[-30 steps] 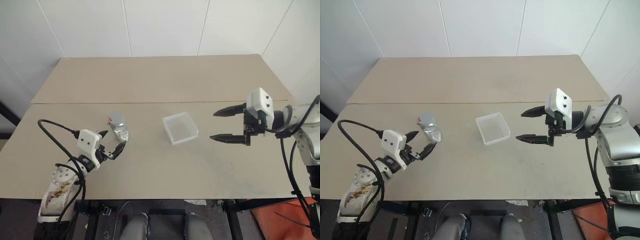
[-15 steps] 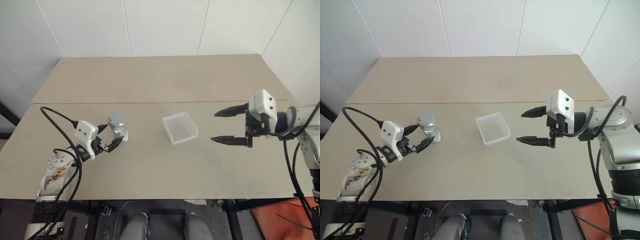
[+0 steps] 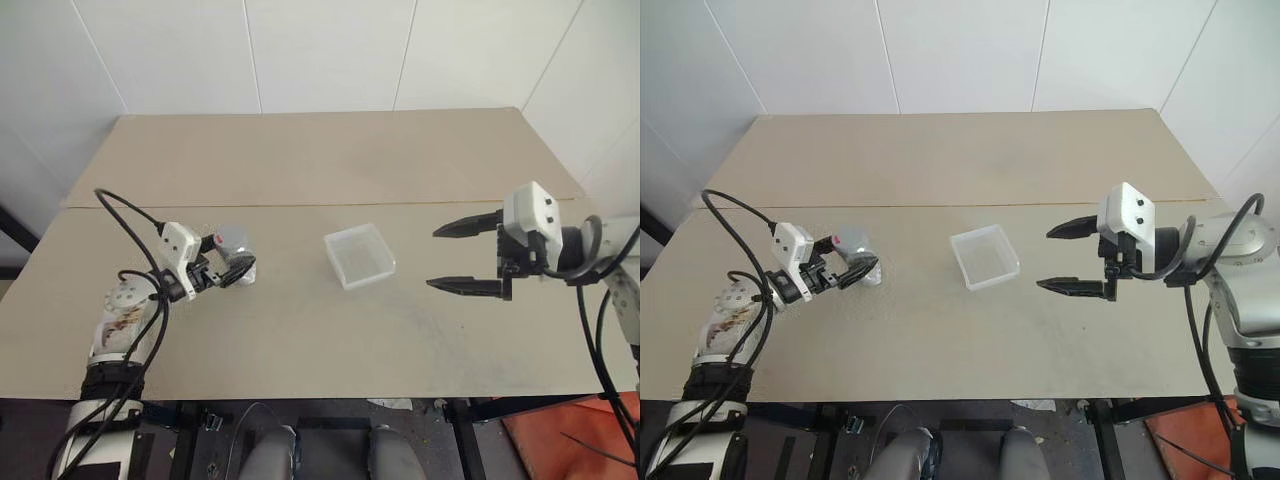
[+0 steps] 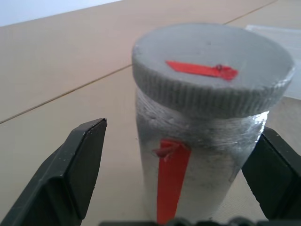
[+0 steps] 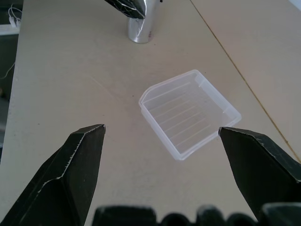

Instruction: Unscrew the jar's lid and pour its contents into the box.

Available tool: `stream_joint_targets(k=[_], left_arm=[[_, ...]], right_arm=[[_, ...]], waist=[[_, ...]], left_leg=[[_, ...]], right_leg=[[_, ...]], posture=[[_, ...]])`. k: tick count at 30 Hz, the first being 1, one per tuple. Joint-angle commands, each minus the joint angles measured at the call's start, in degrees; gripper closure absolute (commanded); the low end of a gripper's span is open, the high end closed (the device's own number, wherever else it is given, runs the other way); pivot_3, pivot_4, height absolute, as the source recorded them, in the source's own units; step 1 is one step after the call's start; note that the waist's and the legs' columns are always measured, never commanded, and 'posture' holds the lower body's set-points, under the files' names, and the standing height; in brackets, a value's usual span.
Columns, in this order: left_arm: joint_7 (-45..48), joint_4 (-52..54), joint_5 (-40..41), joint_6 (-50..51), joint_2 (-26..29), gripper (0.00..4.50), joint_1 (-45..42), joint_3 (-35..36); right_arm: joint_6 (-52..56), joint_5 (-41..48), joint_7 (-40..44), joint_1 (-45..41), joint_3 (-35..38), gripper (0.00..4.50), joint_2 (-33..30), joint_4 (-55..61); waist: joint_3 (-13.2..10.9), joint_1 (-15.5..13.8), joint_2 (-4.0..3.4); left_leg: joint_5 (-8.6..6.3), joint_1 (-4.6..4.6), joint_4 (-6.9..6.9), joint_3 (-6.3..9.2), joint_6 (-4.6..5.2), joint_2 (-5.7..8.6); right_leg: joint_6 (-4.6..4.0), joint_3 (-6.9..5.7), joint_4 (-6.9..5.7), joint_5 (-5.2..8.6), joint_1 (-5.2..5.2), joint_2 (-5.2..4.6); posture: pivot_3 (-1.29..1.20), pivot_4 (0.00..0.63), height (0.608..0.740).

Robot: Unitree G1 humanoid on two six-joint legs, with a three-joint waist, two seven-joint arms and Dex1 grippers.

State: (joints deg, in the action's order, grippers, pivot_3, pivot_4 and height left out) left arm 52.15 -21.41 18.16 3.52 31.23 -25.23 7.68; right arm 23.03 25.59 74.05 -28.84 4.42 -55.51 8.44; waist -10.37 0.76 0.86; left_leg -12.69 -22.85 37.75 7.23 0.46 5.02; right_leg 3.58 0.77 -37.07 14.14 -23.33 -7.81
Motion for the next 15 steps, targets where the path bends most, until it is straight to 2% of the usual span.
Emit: stream_joint_targets(k=[1, 15], left_arm=[[1.5, -1.9, -0.4, -2.6, 0.2, 0.02, -1.9, 0.0], [5.8, -8.5, -0.6, -6.5, -0.5, 0.02, -5.9, -0.4]], right_arm=[[0.0, 1.1, -0.4, -0.1, 2.6, 0.00, -1.2, 1.7], [0.4, 1.8, -0.5, 0.2, 3.3, 0.00, -1.7, 2.2]], waist=[[0.0, 0.0, 0.00], [0.0, 0.0, 0.00]], left_leg=[[0.00, 0.00, 0.00, 0.00, 0.00, 0.00], [0.00, -0.01, 0.02, 0.00, 0.00, 0.02]], right_leg=[[0.00, 0.00, 0.00, 0.00, 0.00, 0.00], [0.02, 0.00, -0.01, -0.01, 0.00, 0.00]], posture=[[0.00, 0.150, 0.740], [0.00, 0.150, 0.740]])
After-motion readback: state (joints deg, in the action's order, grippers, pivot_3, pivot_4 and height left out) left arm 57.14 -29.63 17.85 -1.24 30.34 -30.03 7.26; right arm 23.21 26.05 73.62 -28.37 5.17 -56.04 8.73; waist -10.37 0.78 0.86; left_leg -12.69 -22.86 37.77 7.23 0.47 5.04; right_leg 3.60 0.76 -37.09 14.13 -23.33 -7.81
